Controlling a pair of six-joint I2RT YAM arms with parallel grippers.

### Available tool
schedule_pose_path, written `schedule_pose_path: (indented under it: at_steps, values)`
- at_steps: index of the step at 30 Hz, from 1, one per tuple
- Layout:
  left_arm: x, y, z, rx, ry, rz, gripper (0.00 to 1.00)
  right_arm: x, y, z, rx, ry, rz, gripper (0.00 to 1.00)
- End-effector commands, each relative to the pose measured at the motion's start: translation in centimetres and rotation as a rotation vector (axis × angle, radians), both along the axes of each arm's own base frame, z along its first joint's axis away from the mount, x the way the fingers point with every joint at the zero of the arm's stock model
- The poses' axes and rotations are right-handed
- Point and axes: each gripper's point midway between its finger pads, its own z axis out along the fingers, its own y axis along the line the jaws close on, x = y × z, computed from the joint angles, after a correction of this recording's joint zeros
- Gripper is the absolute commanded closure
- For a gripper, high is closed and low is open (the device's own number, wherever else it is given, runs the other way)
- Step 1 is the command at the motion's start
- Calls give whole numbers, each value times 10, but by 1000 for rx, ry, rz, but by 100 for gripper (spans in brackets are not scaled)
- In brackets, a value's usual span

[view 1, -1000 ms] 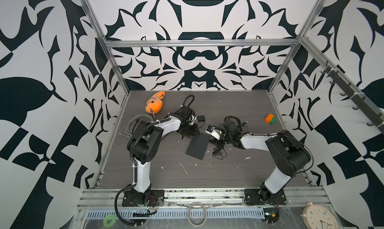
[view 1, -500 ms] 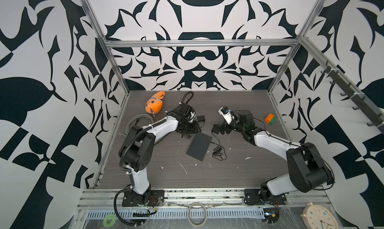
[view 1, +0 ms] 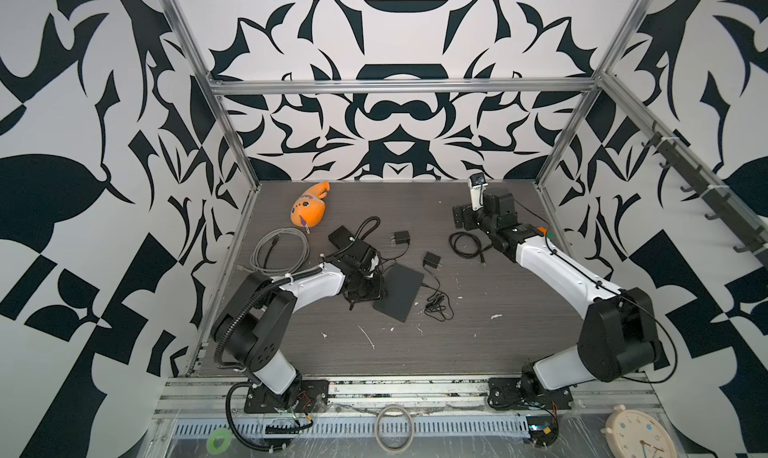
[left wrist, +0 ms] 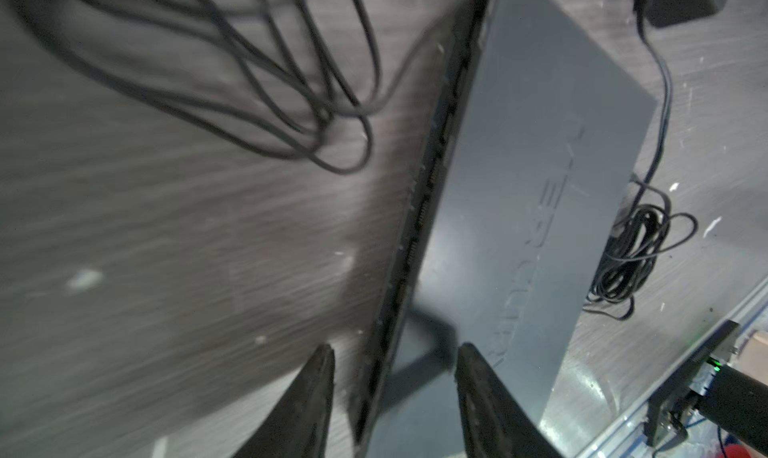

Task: Insert the plug into the switch port

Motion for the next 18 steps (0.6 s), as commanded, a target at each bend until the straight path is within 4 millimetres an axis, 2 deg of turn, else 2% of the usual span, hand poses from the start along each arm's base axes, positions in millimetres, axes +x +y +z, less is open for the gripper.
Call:
schedule_pose_path:
  at_steps: [1,5,9,13,15,18]
  values:
    - [-3,-27,6,-118,-4,9,49,-6,-5,-11,26,92,-23,5]
    - [-20,-53,15,-198,12,-19,50,-19,-28,-25,58,141,-135,10]
    - [-39,-95,26,-288,14,-96,50,-29,-55,-42,96,233,-237,11]
    - [-39,-119,24,-315,-7,-136,50,-37,-92,-54,168,319,-381,13]
    - [-40,-118,25,-321,-10,-144,51,-42,-117,-58,223,335,-469,14]
    - [-35,-83,31,-223,-86,-125,52,-52,-157,-63,248,364,-612,13]
